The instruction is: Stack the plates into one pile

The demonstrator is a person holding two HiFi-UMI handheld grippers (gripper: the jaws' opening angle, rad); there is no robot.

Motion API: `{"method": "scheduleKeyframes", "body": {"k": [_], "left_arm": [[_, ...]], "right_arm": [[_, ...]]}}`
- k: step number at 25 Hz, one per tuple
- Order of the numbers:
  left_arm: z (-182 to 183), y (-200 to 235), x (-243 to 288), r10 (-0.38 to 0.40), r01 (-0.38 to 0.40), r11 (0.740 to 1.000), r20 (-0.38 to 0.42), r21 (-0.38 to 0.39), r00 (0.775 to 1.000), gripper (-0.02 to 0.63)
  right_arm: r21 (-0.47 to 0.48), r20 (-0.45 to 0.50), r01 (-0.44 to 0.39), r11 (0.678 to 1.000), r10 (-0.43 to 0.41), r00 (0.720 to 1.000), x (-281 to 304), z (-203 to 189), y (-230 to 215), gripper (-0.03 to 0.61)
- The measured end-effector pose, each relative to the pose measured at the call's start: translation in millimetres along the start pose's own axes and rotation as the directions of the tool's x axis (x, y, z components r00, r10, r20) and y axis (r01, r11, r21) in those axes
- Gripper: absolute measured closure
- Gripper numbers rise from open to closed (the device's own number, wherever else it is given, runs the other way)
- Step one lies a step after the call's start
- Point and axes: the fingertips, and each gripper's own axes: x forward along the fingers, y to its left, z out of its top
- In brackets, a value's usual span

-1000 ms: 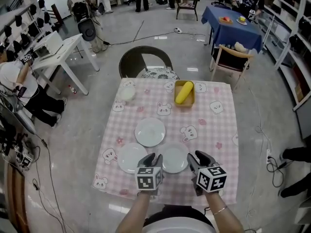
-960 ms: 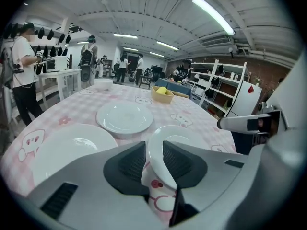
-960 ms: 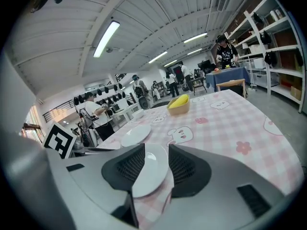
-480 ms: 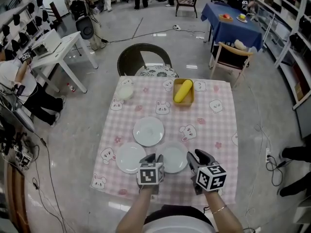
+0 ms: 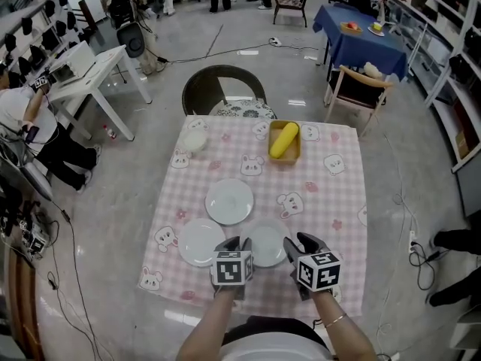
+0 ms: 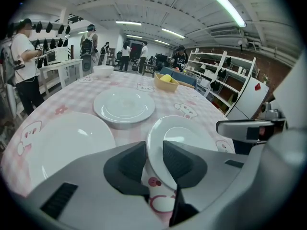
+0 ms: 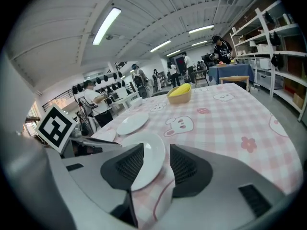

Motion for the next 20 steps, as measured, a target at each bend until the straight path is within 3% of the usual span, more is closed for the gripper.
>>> {"method": "scheduleKeyframes", "body": {"k": [12,20], "left_arm": [[2,2,-2,0.002,-0.002,1.0,0.0,0.003,1.0,0.485],[2,2,0,-0.003,0.003,1.0,0.0,-0.007,1.0,0.492]], "right_arm": [[-0.072,-0.143,0.047,0.996,-0.057,0.988,32,-15,-4,0.411],[-0.105,-0.152,0.056,0.993,-0.072,0.986,35,-15,-3,0.466]]}}
